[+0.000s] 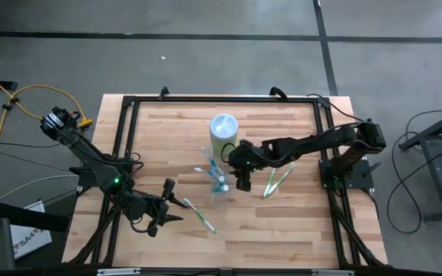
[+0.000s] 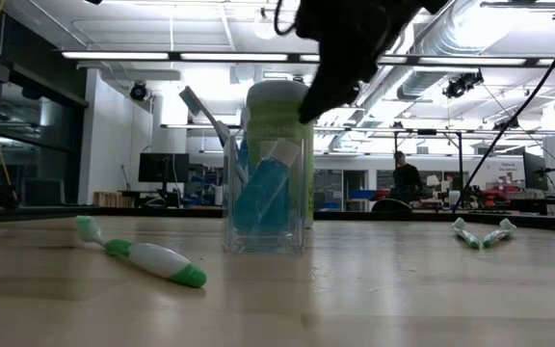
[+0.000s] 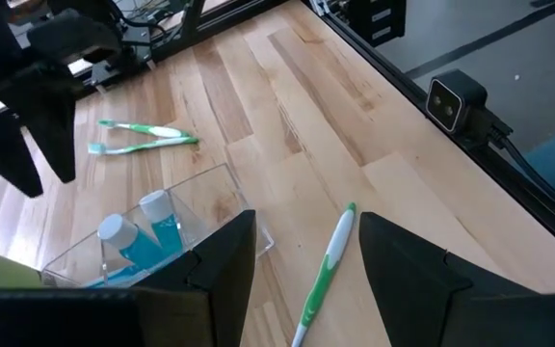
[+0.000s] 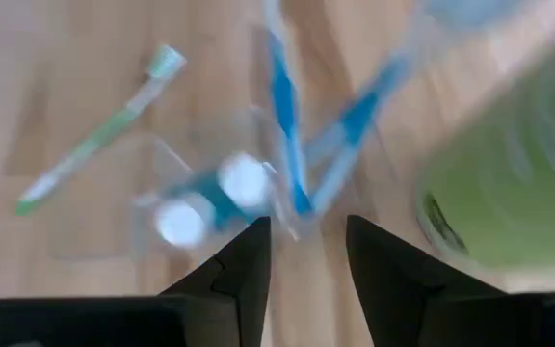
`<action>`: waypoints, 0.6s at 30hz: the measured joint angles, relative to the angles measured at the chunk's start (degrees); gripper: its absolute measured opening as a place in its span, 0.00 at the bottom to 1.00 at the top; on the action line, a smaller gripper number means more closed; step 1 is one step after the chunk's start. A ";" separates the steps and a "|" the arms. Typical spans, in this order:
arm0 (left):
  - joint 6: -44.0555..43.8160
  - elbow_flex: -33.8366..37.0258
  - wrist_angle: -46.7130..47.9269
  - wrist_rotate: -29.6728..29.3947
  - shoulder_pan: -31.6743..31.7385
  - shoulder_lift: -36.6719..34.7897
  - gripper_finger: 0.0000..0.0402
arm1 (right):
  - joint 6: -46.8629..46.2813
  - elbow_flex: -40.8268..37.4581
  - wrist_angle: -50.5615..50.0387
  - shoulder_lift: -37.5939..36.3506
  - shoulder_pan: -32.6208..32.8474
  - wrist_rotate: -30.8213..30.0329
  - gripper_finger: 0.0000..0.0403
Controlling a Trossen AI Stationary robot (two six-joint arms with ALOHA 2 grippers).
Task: Pick & Place toothbrushing station
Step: Put the bottom green toothbrush into the transparent organizer
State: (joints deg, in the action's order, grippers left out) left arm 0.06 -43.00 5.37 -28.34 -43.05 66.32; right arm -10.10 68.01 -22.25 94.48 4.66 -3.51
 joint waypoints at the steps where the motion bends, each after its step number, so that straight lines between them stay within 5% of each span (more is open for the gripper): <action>1: -0.04 0.00 -0.01 0.00 0.00 0.00 0.45 | -1.17 0.00 -1.62 -0.27 0.25 -1.29 0.32; 18: -3.71 0.00 0.22 0.00 0.00 0.02 0.45 | -17.18 -0.02 -15.81 -1.62 3.02 -3.09 0.32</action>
State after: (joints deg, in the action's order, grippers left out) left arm -3.65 -43.00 5.58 -28.34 -43.05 66.35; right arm -27.29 67.99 -38.06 92.86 7.68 -6.60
